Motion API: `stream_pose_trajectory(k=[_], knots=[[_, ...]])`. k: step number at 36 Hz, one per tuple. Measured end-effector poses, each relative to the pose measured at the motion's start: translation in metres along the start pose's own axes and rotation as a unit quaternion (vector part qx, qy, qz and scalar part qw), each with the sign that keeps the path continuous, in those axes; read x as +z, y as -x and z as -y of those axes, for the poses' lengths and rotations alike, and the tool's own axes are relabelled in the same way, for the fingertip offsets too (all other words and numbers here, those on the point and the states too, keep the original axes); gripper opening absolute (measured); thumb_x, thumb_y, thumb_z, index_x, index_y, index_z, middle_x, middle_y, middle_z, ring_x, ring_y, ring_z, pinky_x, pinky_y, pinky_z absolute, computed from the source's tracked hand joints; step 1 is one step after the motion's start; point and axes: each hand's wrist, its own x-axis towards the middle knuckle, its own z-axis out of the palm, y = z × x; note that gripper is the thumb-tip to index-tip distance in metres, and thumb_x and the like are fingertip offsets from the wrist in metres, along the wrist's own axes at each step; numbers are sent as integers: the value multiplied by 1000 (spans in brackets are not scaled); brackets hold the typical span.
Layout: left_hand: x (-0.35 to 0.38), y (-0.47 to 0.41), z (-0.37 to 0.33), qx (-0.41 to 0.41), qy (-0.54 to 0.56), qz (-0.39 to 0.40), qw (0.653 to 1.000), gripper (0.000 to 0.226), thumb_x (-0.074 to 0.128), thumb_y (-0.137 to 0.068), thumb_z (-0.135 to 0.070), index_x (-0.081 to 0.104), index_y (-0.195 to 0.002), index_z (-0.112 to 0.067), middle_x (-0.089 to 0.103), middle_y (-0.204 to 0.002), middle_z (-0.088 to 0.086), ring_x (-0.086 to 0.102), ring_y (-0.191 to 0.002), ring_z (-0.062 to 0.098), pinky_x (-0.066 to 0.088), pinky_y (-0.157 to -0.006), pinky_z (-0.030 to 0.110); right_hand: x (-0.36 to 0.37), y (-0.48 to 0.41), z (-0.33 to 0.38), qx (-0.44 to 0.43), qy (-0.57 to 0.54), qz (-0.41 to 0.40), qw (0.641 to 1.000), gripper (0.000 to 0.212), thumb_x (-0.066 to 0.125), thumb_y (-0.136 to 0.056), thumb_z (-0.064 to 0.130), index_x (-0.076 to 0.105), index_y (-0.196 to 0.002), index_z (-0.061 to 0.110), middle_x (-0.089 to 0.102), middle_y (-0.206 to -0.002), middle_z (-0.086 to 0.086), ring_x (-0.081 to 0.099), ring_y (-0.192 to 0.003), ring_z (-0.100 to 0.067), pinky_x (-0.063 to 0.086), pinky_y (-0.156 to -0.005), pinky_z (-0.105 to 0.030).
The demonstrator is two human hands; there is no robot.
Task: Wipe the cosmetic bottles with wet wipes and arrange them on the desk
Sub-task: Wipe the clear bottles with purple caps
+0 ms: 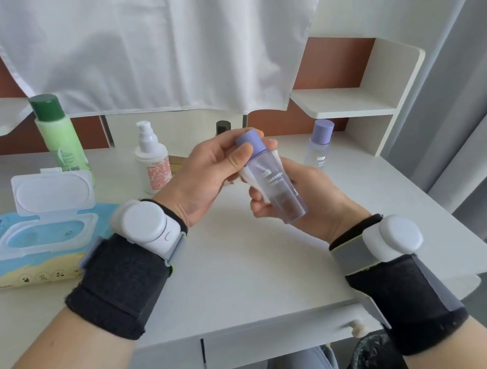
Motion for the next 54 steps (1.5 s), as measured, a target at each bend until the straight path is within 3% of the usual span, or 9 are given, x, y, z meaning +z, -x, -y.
stream_pose_trajectory(k=[6, 17, 22, 32, 35, 39, 43, 48, 54], knots=[[3, 1, -3, -7, 9, 1, 1000, 31, 52, -90, -27, 58, -117, -11, 70, -110, 1, 57, -67, 9, 31, -70, 35, -2, -1, 0, 40, -103, 26, 994, 40, 38, -104, 33, 64, -98, 5, 61, -74, -11, 62, -64, -22, 56, -67, -31], [4, -2, 3, -26, -23, -174, 984, 12, 70, -87, -18, 67, -96, -24, 74, -98, 3, 66, -88, 18, 53, -75, 49, -4, -6, -15, -171, 254, -132, 943, 23, 56, -99, 19, 66, -118, 13, 73, -91, 4, 66, -79, -8, 49, -71, -19], [6, -5, 5, -21, -8, -242, 970, 12, 74, -83, -19, 68, -93, -17, 74, -90, 5, 67, -75, 16, 56, -72, 50, -4, -11, -18, -190, 327, -183, 908, 26, 69, -90, 26, 64, -115, 24, 71, -102, 3, 69, -90, -15, 58, -74, -34], [6, -9, 10, -54, 93, -307, 946, 20, 77, -80, -23, 67, -93, -11, 73, -85, 6, 67, -78, 21, 55, -84, 46, 5, -18, -29, -393, 596, -284, 641, 33, 73, -82, 25, 64, -110, 9, 68, -94, -8, 61, -70, -33, 40, -61, -30], [6, -8, 8, -51, 112, -296, 947, 22, 78, -79, -23, 67, -93, -9, 71, -83, 6, 65, -79, 23, 54, -86, 47, 3, -17, -28, -358, 563, -283, 689, 34, 71, -85, 32, 63, -113, 14, 67, -99, -3, 62, -77, -28, 46, -63, -34], [3, -6, 7, -38, 110, -252, 961, 11, 72, -84, -19, 68, -93, -15, 73, -88, 3, 63, -82, 21, 52, -76, 37, 0, -14, -21, -182, 392, -223, 874, 25, 65, -91, 35, 64, -110, 18, 69, -89, 6, 61, -76, -9, 46, -70, -22], [-2, -5, 7, -20, 105, -207, 972, 20, 68, -86, -26, 66, -102, -14, 74, -99, 2, 63, -82, 22, 46, -68, 34, -4, -10, -11, -65, 199, -131, 969, 29, 50, -101, 35, 66, -102, 11, 66, -77, -4, 66, -68, -16, 53, -70, -28], [-7, -6, 0, 26, 145, -141, 979, 16, 59, -89, -24, 63, -98, -12, 72, -103, 1, 56, -96, 22, 50, -71, 35, -3, 0, 2, 33, -25, -23, 999, 36, 41, -102, 41, 61, -102, 12, 56, -66, -8, 56, -55, -21, 50, -66, -32], [-8, -4, -1, 36, 113, -105, 987, 20, 57, -91, -25, 60, -109, -15, 71, -109, -1, 68, -83, 17, 51, -69, 34, -4, 1, 3, 58, -78, -13, 995, 34, 42, -100, 42, 57, -105, 11, 55, -63, -6, 54, -52, -16, 49, -50, -22]])
